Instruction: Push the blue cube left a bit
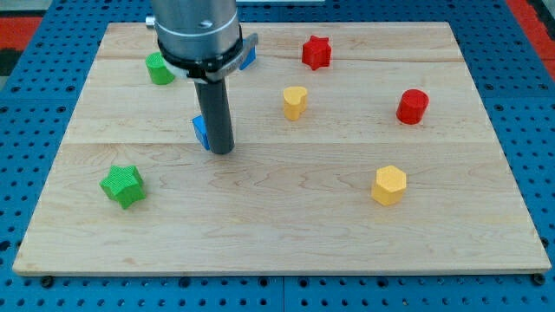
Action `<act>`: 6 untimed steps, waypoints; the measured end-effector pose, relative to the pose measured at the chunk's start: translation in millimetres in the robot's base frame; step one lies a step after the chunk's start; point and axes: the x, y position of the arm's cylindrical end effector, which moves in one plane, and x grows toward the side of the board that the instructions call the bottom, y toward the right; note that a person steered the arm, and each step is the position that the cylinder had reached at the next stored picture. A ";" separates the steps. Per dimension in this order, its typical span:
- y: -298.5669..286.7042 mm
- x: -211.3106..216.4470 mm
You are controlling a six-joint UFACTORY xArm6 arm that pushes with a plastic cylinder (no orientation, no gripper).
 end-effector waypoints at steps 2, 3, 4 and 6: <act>40.5 -16.6; 7.1 -34.4; -29.8 -44.6; -49.6 -36.8</act>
